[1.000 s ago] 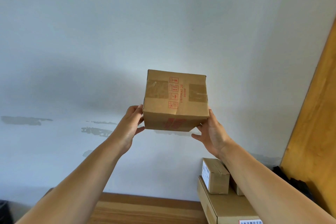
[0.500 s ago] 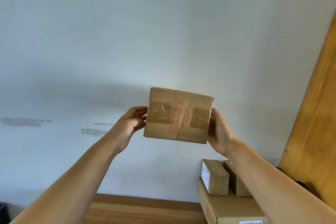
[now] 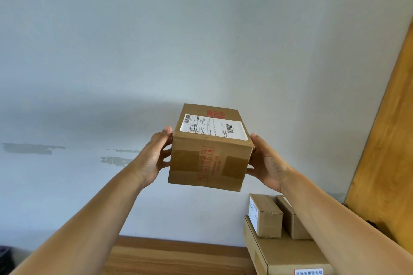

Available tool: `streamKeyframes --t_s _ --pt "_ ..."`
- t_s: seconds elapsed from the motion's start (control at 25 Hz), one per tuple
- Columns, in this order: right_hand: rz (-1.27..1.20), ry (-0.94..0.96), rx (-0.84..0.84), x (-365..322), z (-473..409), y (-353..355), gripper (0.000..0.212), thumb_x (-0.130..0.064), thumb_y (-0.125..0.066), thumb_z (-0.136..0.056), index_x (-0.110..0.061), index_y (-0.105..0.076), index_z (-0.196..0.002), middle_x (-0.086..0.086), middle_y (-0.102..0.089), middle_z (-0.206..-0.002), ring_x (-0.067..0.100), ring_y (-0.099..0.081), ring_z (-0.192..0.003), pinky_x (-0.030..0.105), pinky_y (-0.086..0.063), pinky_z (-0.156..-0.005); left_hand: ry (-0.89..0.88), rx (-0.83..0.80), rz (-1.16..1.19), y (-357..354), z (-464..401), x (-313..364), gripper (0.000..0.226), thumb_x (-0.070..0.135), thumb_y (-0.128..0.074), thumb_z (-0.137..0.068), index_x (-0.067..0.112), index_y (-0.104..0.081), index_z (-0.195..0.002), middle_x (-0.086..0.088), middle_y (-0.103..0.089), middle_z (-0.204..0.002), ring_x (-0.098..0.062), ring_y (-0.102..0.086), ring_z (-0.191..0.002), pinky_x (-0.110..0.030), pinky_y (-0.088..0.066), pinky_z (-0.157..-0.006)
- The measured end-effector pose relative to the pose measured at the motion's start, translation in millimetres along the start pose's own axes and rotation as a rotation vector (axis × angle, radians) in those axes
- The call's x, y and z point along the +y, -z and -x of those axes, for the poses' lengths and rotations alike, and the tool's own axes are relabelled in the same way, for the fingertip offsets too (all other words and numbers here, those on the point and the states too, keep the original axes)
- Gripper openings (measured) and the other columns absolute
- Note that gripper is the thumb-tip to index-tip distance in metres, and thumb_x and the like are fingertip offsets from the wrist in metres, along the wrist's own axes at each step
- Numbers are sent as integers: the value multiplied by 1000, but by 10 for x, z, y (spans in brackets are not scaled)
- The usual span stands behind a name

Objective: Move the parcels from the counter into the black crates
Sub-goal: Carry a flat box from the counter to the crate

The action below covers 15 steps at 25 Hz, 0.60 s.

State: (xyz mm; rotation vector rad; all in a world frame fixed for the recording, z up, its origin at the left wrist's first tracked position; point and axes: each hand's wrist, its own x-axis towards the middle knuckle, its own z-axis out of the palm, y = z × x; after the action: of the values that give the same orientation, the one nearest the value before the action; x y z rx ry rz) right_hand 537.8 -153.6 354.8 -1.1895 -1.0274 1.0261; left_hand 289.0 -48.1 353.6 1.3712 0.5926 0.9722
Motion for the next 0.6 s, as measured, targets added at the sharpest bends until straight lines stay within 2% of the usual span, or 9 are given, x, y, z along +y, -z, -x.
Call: streamKeyframes --t_s 0.08,0.2,0.28,0.36,0.48,0.56,0.6 --pt "-14 -19 -2 29 -12 -1 91 -66 -78 -53 -9 -61 -122 20 -57 -110 29 -57 -103 48 -45 -100 1 -21 12 -6 11 6 76 63 -50 -72 18 -50 -133 -2 -61 -115 -16 -55 -96 -37 -47 -78" --pt "-82 -16 12 53 -4 6 71 -39 -81 -53 -6 -61 -112 23 -57 -107 29 -52 -94 38 -50 -84 9 -72 -7 26 7 17 69 54 -71 -73 19 -53 -129 5 -67 -108 -18 -51 -112 -49 -37 -100" --pt "-111 27 50 54 -2 15 58 -23 -74 -55 -3 -58 -107 19 -68 -104 23 -62 -84 32 -51 -73 12 -143 -82 56 -8 10 70 45 -66 -61 30 -54 -128 13 -66 -118 -16 -45 -126 -58 -25 -110" --pt "-94 74 83 30 20 -17 50 -12 -65 -60 -5 -56 -109 10 -72 -95 18 -66 -78 30 -50 -67 24 -193 -143 57 -14 -7 70 40 -64 -64 43 -48 -133 16 -60 -128 -16 -40 -132 -61 -19 -111" --pt "-16 102 124 14 12 -54 69 -9 -67 -66 -19 -45 -131 8 -72 -106 23 -67 -96 36 -52 -78 57 -195 -174 11 6 -38 74 35 -64 -73 52 -35 -139 12 -60 -129 -20 -45 -129 -59 -24 -111" --pt "66 91 171 13 -3 -62 77 -20 -70 -82 -37 -25 -142 6 -69 -113 25 -62 -109 45 -47 -95 81 -202 -215 -13 20 -61 74 36 -64 -74 59 -32 -137 13 -60 -129 -18 -46 -127 -60 -25 -110" --pt "123 86 197 2 -8 -56 79 -29 -64 -90 -41 -12 -148 5 -67 -117 25 -59 -114 48 -43 -101 91 -222 -228 -24 23 -74 71 33 -63 -78 62 -31 -135 16 -61 -128 -17 -46 -126 -59 -25 -108"
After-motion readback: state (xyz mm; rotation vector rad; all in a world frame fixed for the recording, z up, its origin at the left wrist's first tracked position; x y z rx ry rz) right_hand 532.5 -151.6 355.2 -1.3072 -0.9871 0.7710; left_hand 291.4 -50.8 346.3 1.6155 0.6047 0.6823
